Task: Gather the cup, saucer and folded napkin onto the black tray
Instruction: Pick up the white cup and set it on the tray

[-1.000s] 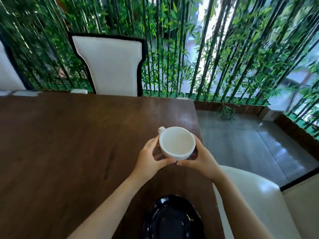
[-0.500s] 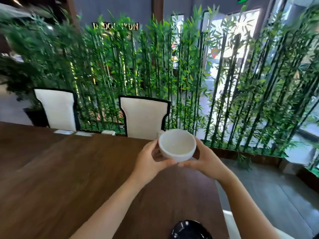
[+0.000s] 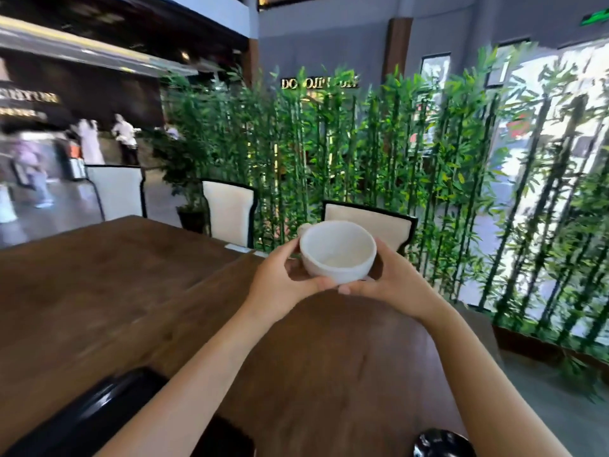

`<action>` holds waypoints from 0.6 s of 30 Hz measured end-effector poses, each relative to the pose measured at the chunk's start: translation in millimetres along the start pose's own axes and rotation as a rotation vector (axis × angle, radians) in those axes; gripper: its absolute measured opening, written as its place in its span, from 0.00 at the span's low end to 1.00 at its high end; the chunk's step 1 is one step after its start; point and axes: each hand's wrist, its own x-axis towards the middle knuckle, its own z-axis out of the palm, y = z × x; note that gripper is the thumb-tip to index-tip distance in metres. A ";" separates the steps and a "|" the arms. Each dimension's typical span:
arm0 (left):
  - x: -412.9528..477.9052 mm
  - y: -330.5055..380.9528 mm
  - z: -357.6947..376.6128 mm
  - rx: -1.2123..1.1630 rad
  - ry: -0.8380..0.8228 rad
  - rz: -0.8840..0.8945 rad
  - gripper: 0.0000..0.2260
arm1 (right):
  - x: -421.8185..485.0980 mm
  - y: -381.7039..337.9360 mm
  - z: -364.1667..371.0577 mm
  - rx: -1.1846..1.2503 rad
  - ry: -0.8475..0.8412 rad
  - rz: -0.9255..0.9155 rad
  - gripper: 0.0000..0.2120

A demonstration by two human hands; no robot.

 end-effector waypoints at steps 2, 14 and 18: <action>-10.4 -3.2 -26.3 0.035 0.045 -0.018 0.36 | 7.1 -10.5 24.8 0.023 -0.026 -0.001 0.41; -72.8 -59.9 -184.3 0.105 0.200 -0.135 0.35 | 46.2 -46.2 205.9 0.159 -0.213 0.000 0.43; -102.6 -106.7 -213.3 0.136 0.260 -0.215 0.37 | 46.9 -30.7 267.6 0.233 -0.346 0.081 0.47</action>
